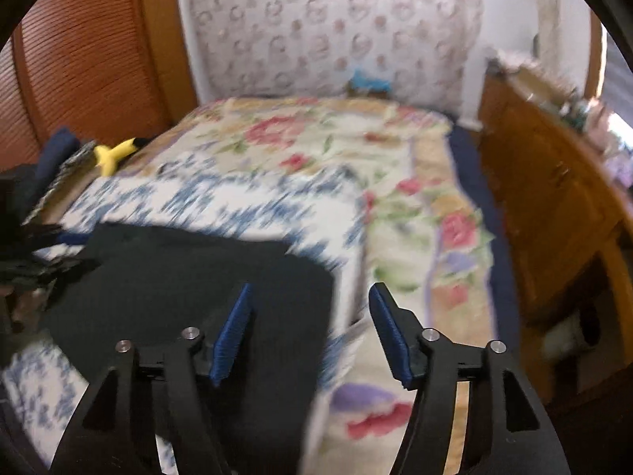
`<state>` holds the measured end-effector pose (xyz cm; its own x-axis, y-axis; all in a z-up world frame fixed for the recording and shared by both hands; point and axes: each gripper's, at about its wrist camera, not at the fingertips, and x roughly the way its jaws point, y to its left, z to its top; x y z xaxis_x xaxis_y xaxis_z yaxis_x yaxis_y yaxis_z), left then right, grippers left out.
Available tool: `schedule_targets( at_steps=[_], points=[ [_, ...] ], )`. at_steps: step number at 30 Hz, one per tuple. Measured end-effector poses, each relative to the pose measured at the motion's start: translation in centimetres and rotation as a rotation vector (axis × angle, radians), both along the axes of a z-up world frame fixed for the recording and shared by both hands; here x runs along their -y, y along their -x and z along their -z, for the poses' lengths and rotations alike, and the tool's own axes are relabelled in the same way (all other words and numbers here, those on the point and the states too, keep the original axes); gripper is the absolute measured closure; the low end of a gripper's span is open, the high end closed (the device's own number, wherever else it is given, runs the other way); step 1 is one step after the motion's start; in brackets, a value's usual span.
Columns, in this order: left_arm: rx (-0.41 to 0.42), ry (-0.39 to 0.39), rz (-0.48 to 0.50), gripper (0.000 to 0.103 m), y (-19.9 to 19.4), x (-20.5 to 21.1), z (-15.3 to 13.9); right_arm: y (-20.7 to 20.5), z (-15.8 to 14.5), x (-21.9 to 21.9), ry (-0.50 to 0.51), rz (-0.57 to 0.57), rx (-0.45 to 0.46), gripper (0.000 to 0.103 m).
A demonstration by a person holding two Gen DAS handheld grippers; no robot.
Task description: Fold small clothes
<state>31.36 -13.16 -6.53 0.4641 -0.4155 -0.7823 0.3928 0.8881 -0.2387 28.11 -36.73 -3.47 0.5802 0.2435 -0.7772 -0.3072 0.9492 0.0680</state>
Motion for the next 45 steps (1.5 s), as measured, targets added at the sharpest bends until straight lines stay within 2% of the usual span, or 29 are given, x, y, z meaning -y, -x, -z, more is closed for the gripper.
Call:
schedule_targets(
  at_steps=[3, 6, 8, 9, 11, 12, 13, 16, 19, 22, 27, 33, 40, 45],
  points=[
    [0.003, 0.002, 0.003, 0.042, -0.5, 0.3, -0.1, -0.4, 1.6, -0.5, 0.018, 0.010, -0.054, 0.034],
    [-0.002, 0.030, -0.007, 0.043, -0.7, 0.3, -0.2, -0.9, 2.3, -0.4, -0.019, 0.019, -0.079, 0.033],
    [-0.015, 0.040, 0.020, 0.049, -0.9, 0.6, -0.2, -1.3, 2.7, -0.6, -0.043, 0.015, -0.099, 0.033],
    [-0.022, 0.045, 0.035, 0.058, -0.9, 0.8, -0.2, -1.3, 2.9, -0.6, -0.054, 0.015, -0.107, 0.033],
    [-0.038, 0.066, 0.041, 0.065, -1.0, 0.9, -0.3, -1.3, 3.1, -0.5, -0.067, 0.017, -0.106, 0.033],
    [-0.047, 0.078, 0.049, 0.073, -1.0, 1.0, -0.3, -1.2, 3.0, -0.5, -0.067, 0.012, -0.102, 0.036],
    [-0.060, 0.097, 0.055, 0.077, -1.1, 1.1, -0.3, -1.1, 3.0, -0.6, -0.086, -0.004, -0.108, 0.048],
    [-0.060, 0.110, 0.060, 0.086, -1.0, 1.2, -0.6, -0.6, 2.8, -1.1, -0.101, -0.023, -0.107, 0.064],
    [-0.061, 0.142, 0.079, 0.088, -0.8, 1.2, -1.1, -0.4, 2.7, -1.6, -0.123, -0.047, -0.118, 0.083],
    [-0.027, 0.165, 0.103, 0.089, 0.1, 1.0, -2.3, 0.5, 1.8, -2.5, -0.067, -0.069, -0.060, 0.090],
    [0.067, 0.170, 0.118, 0.089, 2.6, 0.7, -5.9, 2.7, -1.3, -3.1, -0.049, -0.058, 0.065, 0.091],
    [0.173, 0.138, 0.108, 0.089, 5.4, -0.3, -9.4, 4.0, -4.2, -4.6, -0.032, -0.079, 0.127, 0.092],
    [0.255, 0.130, 0.061, 0.089, 7.6, -4.5, -12.4, 4.2, -7.1, -7.8, -0.021, -0.125, 0.176, 0.092],
    [0.293, 0.141, -0.003, 0.089, 8.6, -8.7, -14.0, 3.8, -9.1, -12.2, -0.003, -0.195, 0.214, 0.092]
  ],
)
